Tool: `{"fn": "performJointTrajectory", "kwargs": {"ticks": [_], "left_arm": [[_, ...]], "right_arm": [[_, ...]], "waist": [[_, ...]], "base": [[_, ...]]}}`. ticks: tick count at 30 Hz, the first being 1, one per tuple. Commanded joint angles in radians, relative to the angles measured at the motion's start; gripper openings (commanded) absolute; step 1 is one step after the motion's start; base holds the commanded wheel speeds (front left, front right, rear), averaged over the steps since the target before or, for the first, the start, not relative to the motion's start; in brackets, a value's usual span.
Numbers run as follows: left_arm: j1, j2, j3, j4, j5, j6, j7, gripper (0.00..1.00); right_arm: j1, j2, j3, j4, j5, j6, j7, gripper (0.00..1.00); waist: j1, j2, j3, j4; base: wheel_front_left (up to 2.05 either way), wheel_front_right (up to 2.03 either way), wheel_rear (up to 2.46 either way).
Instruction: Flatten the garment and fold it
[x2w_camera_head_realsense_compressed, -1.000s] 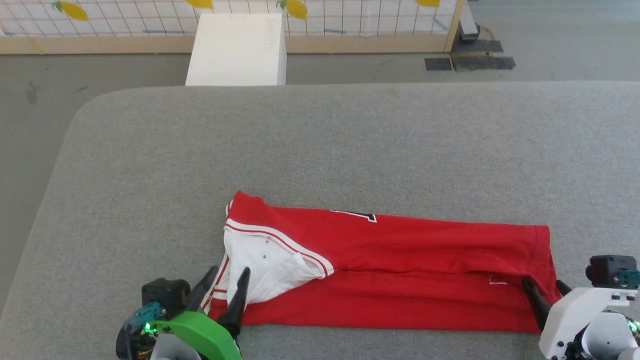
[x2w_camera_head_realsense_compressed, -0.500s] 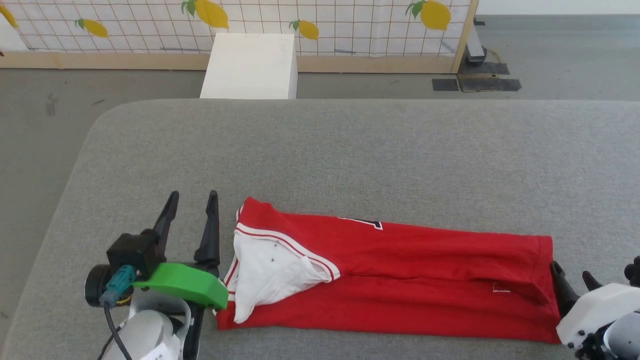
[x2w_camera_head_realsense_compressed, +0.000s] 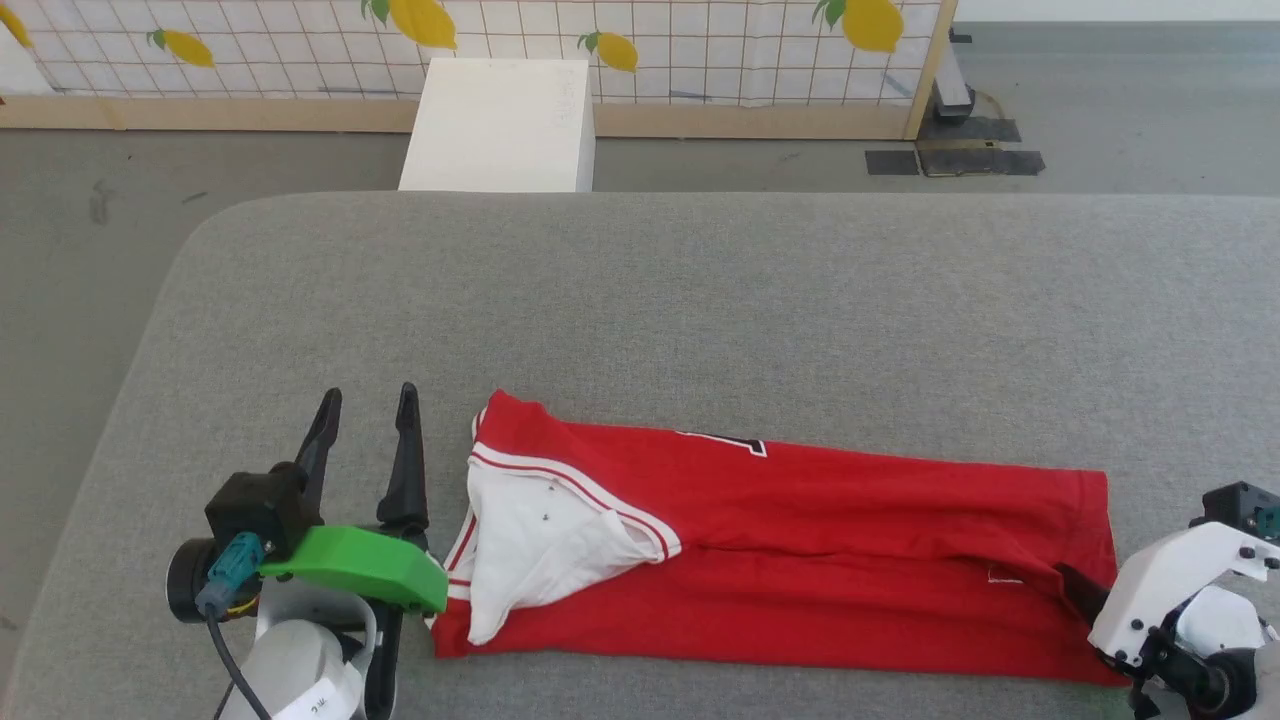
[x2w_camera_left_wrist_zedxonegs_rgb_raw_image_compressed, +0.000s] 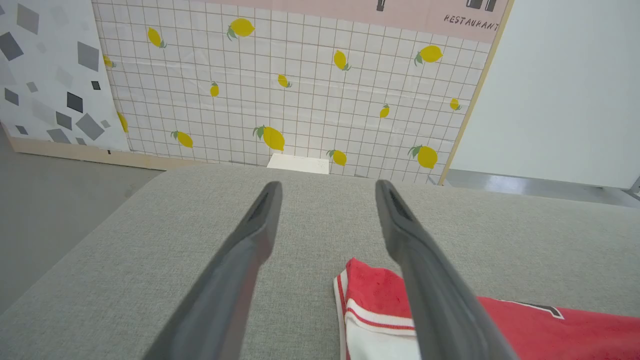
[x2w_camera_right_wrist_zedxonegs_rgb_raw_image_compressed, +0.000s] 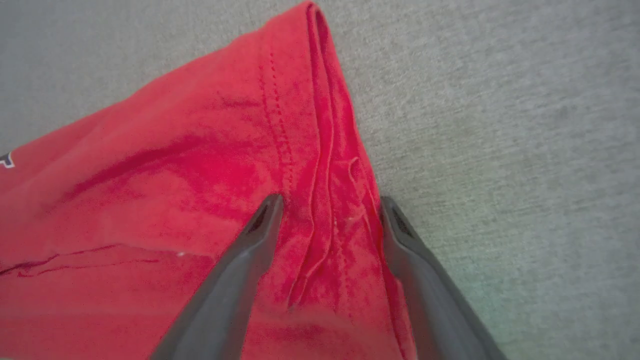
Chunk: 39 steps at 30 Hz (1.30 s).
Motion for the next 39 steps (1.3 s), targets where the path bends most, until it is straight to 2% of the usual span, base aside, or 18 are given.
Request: {"fn": "performJointTrajectory", "kwargs": {"ticks": [1, 2, 3, 8, 13, 23, 26, 28, 31, 33, 39], "left_arm": [[0.000, -0.010, 0.010, 0.007, 0.019, -0.012, -0.004, 1.00], [-0.001, -0.015, 0.015, 0.010, 0.026, -0.019, -0.004, 1.00], [-0.001, -0.020, 0.020, 0.013, 0.030, -0.024, -0.004, 1.00], [-0.005, -0.038, 0.046, 0.025, 0.053, -0.048, -0.004, 1.00], [-0.009, -0.052, 0.061, 0.034, 0.070, -0.066, -0.004, 1.00], [-0.018, -0.074, 0.074, 0.042, 0.094, -0.090, -0.004, 1.00], [-0.019, -0.080, 0.081, 0.047, 0.103, -0.099, -0.004, 1.00], [-0.018, -0.082, 0.084, 0.048, 0.107, -0.102, -0.004, 1.00], [-0.015, -0.085, 0.086, 0.049, 0.113, -0.105, -0.004, 1.00], [-0.012, -0.086, 0.090, 0.045, 0.119, -0.107, -0.004, 1.00], [-0.004, -0.092, 0.091, 0.038, 0.128, -0.111, -0.004, 1.00]], "right_arm": [[0.012, 0.022, 0.024, 0.029, 0.019, -0.001, 0.035, 0.28], [0.013, 0.022, 0.034, 0.025, 0.033, -0.001, 0.043, 0.06], [0.015, 0.022, 0.040, 0.019, 0.040, -0.001, 0.045, 0.00], [0.024, 0.022, 0.038, -0.033, 0.020, -0.001, 0.011, 0.00], [0.027, 0.016, -0.033, -0.080, -0.096, -0.001, -0.044, 0.00], [0.006, -0.091, -0.211, -0.059, -0.330, -0.001, -0.201, 0.00], [-0.002, -0.118, -0.226, -0.033, -0.361, -0.001, -0.229, 0.00], [0.007, -0.120, -0.196, -0.042, -0.353, -0.001, -0.214, 0.00], [0.033, -0.115, -0.129, -0.109, -0.328, -0.001, -0.175, 0.00], [0.059, -0.095, -0.085, -0.198, -0.296, -0.001, -0.124, 0.00], [0.172, -0.053, 0.097, -0.599, -0.213, -0.001, 0.098, 0.00]], "waist": [[0.0001, 0.0000, 0.003, 0.003], [0.0001, 0.0000, 0.004, 0.004], [0.0001, 0.0000, 0.004, 0.004], [0.0001, 0.0000, 0.007, 0.002], [0.0001, 0.0000, 0.010, 0.004], [0.0001, 0.0000, 0.032, 0.018], [0.0001, 0.0000, 0.035, 0.026], [0.0001, 0.0000, 0.034, 0.028], [0.0001, 0.0000, 0.032, 0.031], [0.0001, 0.0000, 0.029, 0.031], [0.0001, 0.0000, 0.024, 0.033]], "base": [[0.00, 0.00, 0.00], [0.00, 0.00, 0.00], [0.00, 0.00, 0.00], [0.00, 0.00, 0.00], [0.00, 0.00, 0.00], [0.00, 0.00, 0.00], [0.00, 0.00, 0.00], [0.00, 0.00, 0.00], [0.00, 0.00, 0.00], [0.00, 0.00, 0.00], [0.00, 0.00, 0.00]]}}
